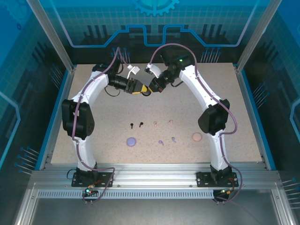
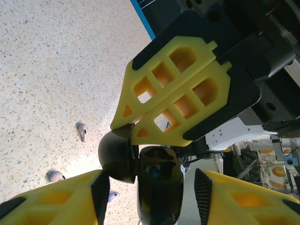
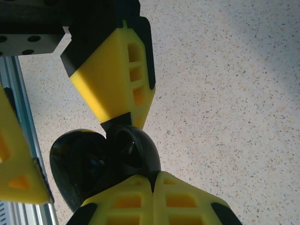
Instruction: Insert the wireless bluetooth earbuds into the charging case
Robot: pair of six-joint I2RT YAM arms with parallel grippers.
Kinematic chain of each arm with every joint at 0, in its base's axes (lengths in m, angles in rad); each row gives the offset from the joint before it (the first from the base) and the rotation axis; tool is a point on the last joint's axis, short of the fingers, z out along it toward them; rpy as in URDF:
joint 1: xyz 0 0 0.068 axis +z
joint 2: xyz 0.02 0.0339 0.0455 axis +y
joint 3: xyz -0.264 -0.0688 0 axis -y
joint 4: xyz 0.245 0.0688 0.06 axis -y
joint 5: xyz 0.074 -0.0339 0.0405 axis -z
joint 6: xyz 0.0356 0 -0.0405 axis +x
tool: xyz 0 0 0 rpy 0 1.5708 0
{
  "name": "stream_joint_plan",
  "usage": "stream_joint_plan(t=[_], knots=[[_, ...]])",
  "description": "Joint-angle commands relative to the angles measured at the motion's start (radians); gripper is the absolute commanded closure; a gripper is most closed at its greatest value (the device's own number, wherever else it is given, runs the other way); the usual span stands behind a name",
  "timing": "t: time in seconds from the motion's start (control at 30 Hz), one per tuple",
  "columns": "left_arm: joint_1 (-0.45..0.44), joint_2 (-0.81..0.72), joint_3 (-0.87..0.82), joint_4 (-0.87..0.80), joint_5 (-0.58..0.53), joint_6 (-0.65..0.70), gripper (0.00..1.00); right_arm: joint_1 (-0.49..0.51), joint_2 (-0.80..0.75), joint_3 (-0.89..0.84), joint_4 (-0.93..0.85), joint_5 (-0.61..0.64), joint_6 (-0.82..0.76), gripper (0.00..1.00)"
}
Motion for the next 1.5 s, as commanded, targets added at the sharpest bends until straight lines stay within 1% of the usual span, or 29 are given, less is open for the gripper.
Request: stream_joint_plan(t=[0.0, 0.37, 0.5, 0.73, 0.8, 1.03, 1.1, 1.2, 1.23, 1.27, 1.3, 1.33, 1.43, 1.47], knots=[[-0.009, 0.021, 0.036, -0.023, 0.039, 0.03, 0.5, 0.008, 0.016, 0.033, -0.023, -0.017, -0.018, 1.0], [-0.014, 0.016, 0.034, -0.095, 0.05, 0.093, 0.55, 0.008, 0.017, 0.033, -0.015, -0.012, -0.019, 1.0], [-0.014, 0.015, 0.026, -0.097, 0.057, 0.099, 0.61, 0.009, 0.019, 0.033, -0.012, -0.014, -0.018, 1.0], [-0.022, 0.022, 0.026, -0.091, 0.055, 0.097, 0.63, 0.009, 0.018, 0.033, -0.012, -0.012, -0.019, 1.0], [-0.025, 0.026, 0.026, -0.093, 0.056, 0.101, 0.66, 0.009, 0.019, 0.033, -0.012, -0.013, -0.017, 1.0], [-0.028, 0.03, 0.022, -0.093, 0.055, 0.105, 0.74, 0.008, 0.02, 0.033, -0.005, -0.011, -0.014, 1.0], [-0.028, 0.03, 0.02, -0.088, 0.056, 0.102, 0.77, 0.008, 0.02, 0.033, -0.002, -0.012, -0.011, 1.0], [-0.028, 0.032, 0.016, -0.081, 0.054, 0.098, 0.85, 0.007, 0.018, 0.033, 0.002, -0.003, -0.007, 1.0], [-0.028, 0.032, 0.015, -0.08, 0.054, 0.098, 0.89, 0.005, 0.016, 0.032, 0.007, 0.005, 0.002, 1.0], [-0.028, 0.03, 0.012, -0.08, 0.052, 0.097, 0.94, 0.003, 0.013, 0.032, 0.013, 0.011, 0.008, 0.99], [-0.027, 0.028, 0.009, -0.08, 0.052, 0.097, 0.97, -0.001, 0.013, 0.033, 0.02, 0.02, 0.017, 0.95], [-0.028, 0.026, 0.004, -0.075, 0.048, 0.094, 1.0, -0.008, 0.008, 0.033, 0.03, 0.027, 0.032, 0.86], [-0.027, 0.0, -0.034, -0.033, 0.035, 0.065, 1.0, -0.031, -0.009, 0.03, 0.053, 0.031, 0.071, 0.7], [-0.027, -0.012, -0.053, -0.005, 0.031, 0.048, 1.0, -0.039, -0.021, 0.024, 0.064, 0.019, 0.084, 0.63]])
